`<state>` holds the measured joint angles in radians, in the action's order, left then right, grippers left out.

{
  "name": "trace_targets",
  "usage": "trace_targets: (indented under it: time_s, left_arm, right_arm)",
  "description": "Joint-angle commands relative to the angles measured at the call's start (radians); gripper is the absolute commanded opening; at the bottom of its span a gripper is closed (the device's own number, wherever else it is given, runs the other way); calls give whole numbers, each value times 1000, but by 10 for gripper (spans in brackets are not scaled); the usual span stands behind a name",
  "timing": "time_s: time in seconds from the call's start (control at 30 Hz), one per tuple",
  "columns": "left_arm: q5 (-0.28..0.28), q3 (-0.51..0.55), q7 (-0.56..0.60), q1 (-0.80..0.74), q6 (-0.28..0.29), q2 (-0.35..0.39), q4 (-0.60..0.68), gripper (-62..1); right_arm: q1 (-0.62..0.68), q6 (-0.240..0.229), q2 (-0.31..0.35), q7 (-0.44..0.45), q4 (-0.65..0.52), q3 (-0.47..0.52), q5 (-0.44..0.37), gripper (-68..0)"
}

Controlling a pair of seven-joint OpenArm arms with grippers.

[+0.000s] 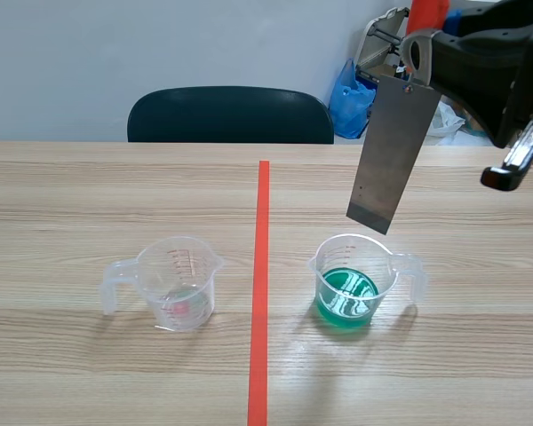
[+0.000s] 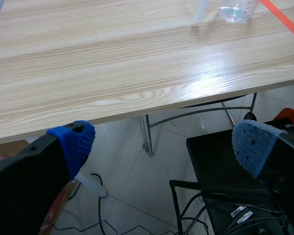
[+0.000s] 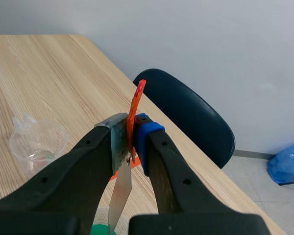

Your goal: Do the redox reaction experiment

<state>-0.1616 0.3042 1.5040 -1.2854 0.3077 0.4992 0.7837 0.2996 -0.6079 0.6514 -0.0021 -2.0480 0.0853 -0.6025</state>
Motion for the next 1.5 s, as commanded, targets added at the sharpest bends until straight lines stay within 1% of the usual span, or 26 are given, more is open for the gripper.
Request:
trace_targets:
  time_s: [0.0, 0.4, 0.57, 0.77, 0.93, 1.13, 1.27, 1.3, 1.37, 1.47]
  left_arm:
    - [-3, 6, 50, -10, 1, -5, 11, -9]
    - [-3, 6, 50, -10, 1, -5, 11, -9]
    - [-2, 6, 50, -10, 1, -5, 11, -9]
    - [-2, 6, 50, -10, 1, -5, 11, -9]
    - [-3, 6, 50, -10, 1, -5, 11, -9]
    - [-2, 6, 50, -10, 1, -8, 11, -9]
    - [1, 36, 50, -2, 1, -51, 13, -9]
    - [6, 50, 50, 4, 1, -68, 16, -9]
    - [33, 80, 50, 14, 1, -105, 33, -9]
    - [116, 120, 50, 14, 1, -158, 86, -9]
  right_arm:
    - [-11, 4, 8, 16, -7, 5, -11, -669]
    - [-14, 3, 8, 15, -7, 3, -11, -669]
    - [-49, -7, 7, 5, -7, -30, -11, -669]
    - [-125, -6, 7, -8, -7, -129, -11, -669]
    - [-208, -7, -3, -32, -5, -234, -12, -669]
    - [-315, -6, -46, -64, 18, -372, -11, -669]
    - [-396, -6, -74, -74, 55, -472, -11, -669]
    - [-418, -6, -82, -82, 66, -496, -11, -669]
    - [-458, -6, -102, -96, 91, -541, -11, -669]
    - [-510, -6, -136, -98, 135, -597, -11, -669]
